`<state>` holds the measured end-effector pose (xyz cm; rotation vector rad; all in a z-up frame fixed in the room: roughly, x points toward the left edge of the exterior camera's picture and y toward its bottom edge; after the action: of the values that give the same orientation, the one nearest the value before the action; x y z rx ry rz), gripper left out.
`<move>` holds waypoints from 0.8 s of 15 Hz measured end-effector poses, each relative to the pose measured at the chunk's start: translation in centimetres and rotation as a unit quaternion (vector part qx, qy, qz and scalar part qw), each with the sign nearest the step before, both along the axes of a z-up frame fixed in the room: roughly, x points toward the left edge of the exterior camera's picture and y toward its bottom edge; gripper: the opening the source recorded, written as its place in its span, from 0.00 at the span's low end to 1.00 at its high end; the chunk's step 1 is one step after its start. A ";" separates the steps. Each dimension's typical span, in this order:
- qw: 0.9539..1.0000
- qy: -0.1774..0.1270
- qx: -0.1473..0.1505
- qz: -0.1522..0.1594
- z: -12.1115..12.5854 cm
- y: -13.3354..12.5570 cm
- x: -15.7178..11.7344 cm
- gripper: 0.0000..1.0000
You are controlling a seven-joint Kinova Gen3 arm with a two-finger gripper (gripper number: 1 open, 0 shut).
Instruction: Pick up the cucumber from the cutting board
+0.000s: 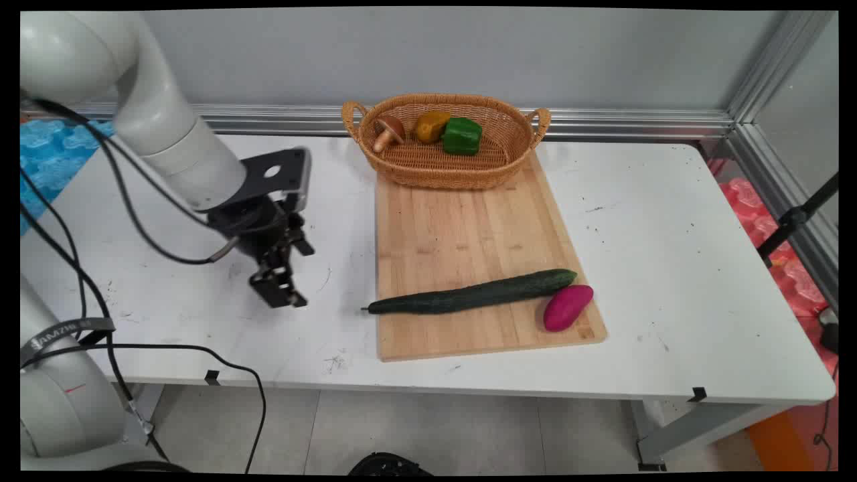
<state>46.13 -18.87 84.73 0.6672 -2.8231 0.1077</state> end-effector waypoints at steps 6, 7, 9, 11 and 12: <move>0.998 0.054 -0.033 0.009 2.8 -3.4 -5.3 1.00; 0.997 0.061 -0.039 0.009 3.3 -3.9 -6.2 1.00; 0.996 0.074 -0.048 0.010 3.8 -4.7 -7.8 1.00; 0.995 0.085 -0.056 0.010 4.0 -5.4 -9.3 1.00; 0.994 0.088 -0.058 0.010 3.9 -5.5 -9.8 1.00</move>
<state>36.30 -24.42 88.64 0.6461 -2.6195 0.2035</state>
